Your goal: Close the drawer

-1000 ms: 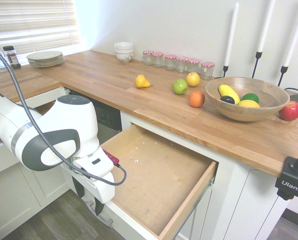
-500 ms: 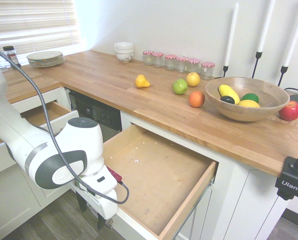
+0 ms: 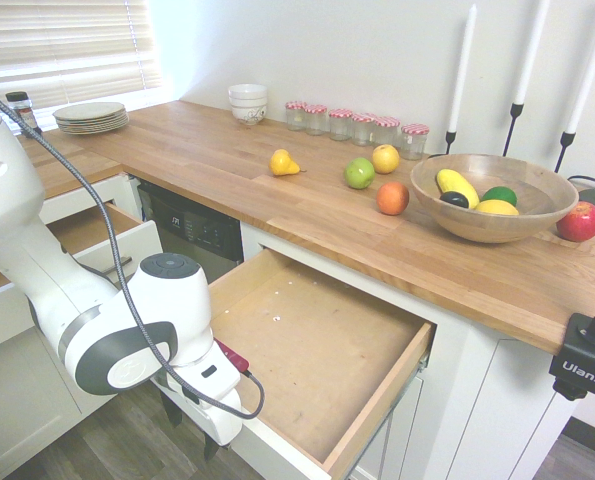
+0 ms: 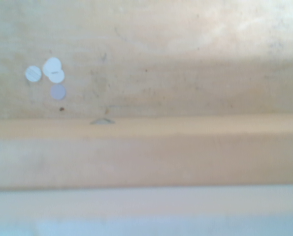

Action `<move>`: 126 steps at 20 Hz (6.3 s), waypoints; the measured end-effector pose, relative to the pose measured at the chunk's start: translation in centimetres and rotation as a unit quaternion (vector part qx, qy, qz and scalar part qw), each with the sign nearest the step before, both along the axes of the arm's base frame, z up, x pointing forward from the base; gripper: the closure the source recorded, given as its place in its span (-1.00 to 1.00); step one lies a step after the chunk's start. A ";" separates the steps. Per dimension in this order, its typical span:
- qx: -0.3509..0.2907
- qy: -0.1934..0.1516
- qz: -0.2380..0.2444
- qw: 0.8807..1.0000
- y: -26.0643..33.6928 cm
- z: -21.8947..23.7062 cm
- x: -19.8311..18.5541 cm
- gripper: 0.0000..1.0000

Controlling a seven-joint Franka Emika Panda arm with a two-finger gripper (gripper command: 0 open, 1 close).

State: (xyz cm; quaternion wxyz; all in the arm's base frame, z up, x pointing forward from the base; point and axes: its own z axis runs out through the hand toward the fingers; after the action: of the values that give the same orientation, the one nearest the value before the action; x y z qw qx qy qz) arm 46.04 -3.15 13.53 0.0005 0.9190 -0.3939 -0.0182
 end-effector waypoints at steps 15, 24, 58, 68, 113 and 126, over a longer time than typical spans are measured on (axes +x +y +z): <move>0.004 -0.027 0.011 1.000 -0.5 0.0 0.8 1.00; 0.005 -0.027 0.010 1.000 -0.6 -0.2 0.9 1.00; 0.005 -0.088 0.018 0.996 -0.7 1.7 13.2 1.00; 0.006 -0.092 0.015 0.996 -1.5 2.2 18.1 1.00; -0.003 -0.123 -0.004 0.992 -1.8 2.3 28.3 1.00; -0.003 -0.099 -0.006 0.995 -2.3 1.3 27.6 1.00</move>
State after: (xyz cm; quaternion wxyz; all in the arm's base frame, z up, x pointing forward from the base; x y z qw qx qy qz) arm 73.68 -5.44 14.78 -0.0361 0.9137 -0.3980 0.0737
